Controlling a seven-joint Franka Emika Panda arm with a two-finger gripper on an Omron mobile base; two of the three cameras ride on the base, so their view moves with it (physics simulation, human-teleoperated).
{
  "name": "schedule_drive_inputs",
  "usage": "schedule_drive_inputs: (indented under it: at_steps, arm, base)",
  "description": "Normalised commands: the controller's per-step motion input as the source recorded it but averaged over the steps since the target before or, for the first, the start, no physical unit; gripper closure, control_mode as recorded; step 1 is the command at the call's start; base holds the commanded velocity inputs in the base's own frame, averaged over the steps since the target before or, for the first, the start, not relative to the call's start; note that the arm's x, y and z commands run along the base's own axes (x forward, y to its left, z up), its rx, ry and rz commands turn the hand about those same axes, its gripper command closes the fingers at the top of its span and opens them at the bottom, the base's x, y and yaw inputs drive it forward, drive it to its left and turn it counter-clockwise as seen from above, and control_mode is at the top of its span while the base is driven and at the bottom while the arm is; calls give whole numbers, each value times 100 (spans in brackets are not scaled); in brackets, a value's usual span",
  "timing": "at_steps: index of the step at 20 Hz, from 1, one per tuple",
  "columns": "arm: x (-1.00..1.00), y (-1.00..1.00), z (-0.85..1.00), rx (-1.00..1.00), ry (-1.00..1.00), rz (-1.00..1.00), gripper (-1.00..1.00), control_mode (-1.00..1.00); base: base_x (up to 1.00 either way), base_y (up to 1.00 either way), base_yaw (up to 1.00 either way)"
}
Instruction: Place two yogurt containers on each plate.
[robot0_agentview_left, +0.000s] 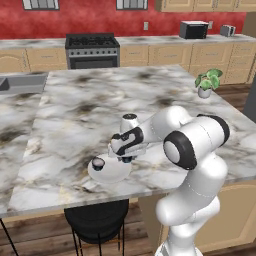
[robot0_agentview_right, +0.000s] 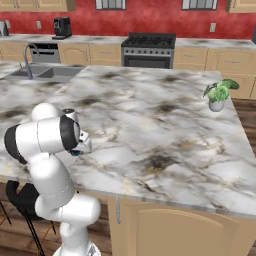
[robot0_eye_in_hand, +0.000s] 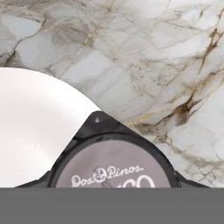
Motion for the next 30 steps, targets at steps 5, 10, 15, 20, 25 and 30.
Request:
schedule_drive_inputs:
  at_steps: [5,10,15,20,25,30]
  arm:
    - [-19,20,-5,0,-3,0,100,-100]
    - [-25,30,-6,0,-8,0,100,-100]
    - [-4,17,0,0,-3,0,100,-100]
    - [0,1,0,0,0,0,-100,-100]
    - [0,0,0,0,0,0,-100,-100]
    - [0,0,14,0,0,0,-100,-100]
  base:
    - [0,0,0]
    - [0,0,0]
    - [0,0,0]
    - [0,0,0]
    - [0,0,0]
    - [0,0,0]
